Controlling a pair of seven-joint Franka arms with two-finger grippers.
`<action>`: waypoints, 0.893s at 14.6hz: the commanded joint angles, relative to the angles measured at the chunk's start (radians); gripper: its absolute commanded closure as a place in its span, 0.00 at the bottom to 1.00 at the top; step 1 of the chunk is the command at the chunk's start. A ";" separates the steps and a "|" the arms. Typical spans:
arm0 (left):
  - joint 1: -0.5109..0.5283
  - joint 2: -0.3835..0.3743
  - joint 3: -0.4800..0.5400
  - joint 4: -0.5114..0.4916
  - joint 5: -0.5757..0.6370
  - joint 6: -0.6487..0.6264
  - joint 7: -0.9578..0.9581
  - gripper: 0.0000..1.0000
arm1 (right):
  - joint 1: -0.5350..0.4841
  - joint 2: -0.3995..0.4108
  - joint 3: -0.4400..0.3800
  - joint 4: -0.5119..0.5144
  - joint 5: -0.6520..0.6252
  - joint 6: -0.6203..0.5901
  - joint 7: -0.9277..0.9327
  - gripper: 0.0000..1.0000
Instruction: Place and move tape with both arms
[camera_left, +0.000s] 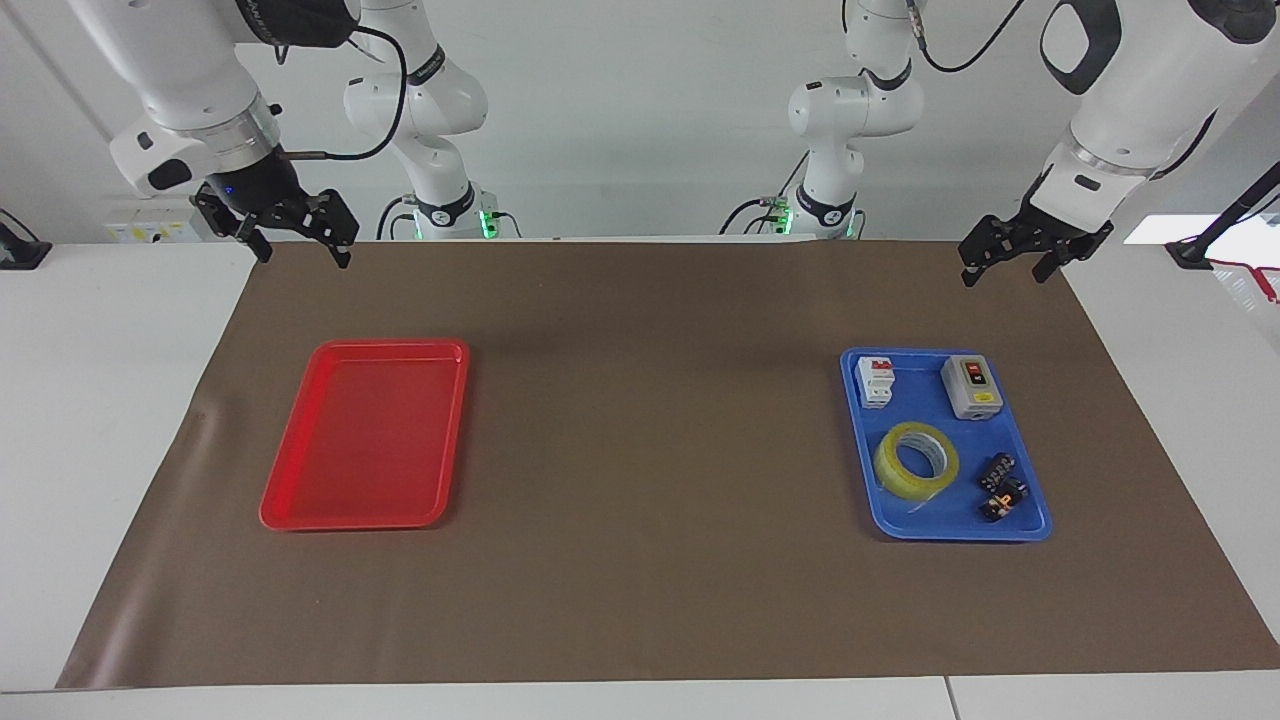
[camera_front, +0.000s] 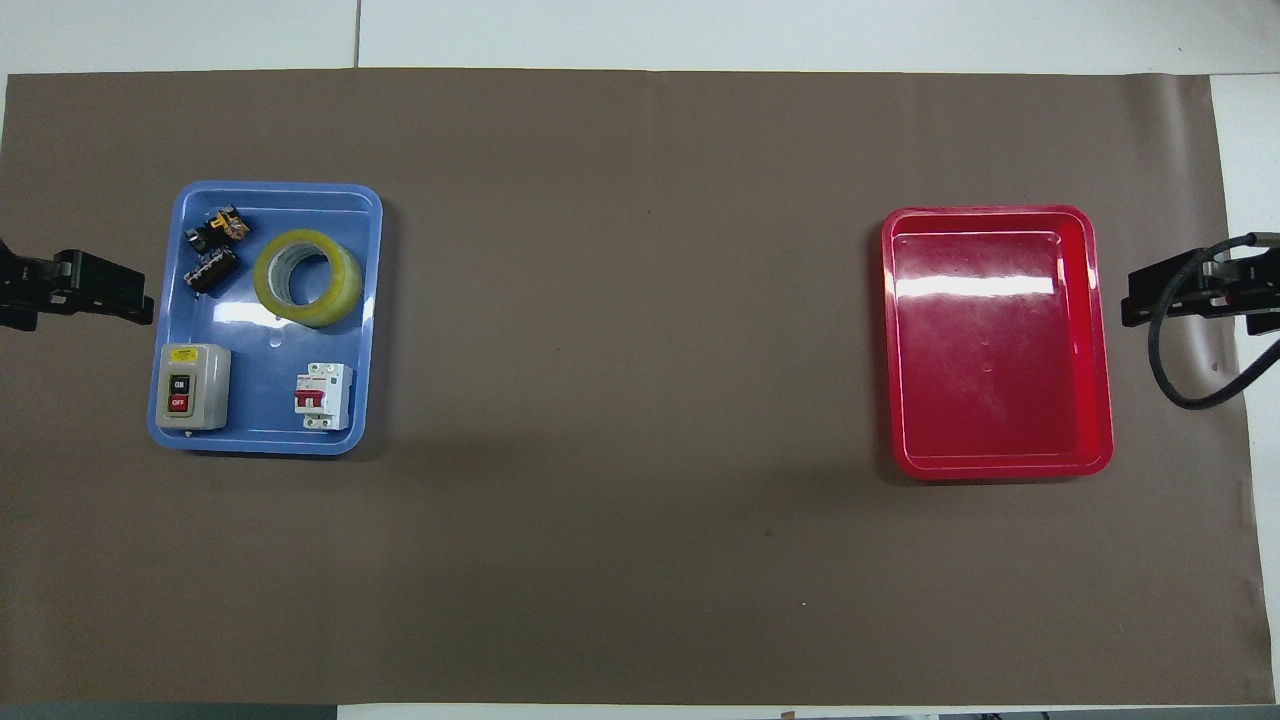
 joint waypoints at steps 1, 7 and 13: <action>0.006 -0.028 0.004 -0.029 -0.016 -0.003 0.004 0.00 | -0.002 -0.008 0.000 -0.003 0.000 0.008 -0.005 0.00; 0.006 -0.030 0.004 -0.028 -0.016 -0.015 0.007 0.00 | -0.003 -0.008 -0.001 -0.003 0.003 0.008 -0.005 0.00; 0.007 -0.027 0.004 -0.029 -0.014 0.018 0.017 0.00 | -0.003 -0.008 -0.001 -0.003 0.003 0.008 -0.005 0.00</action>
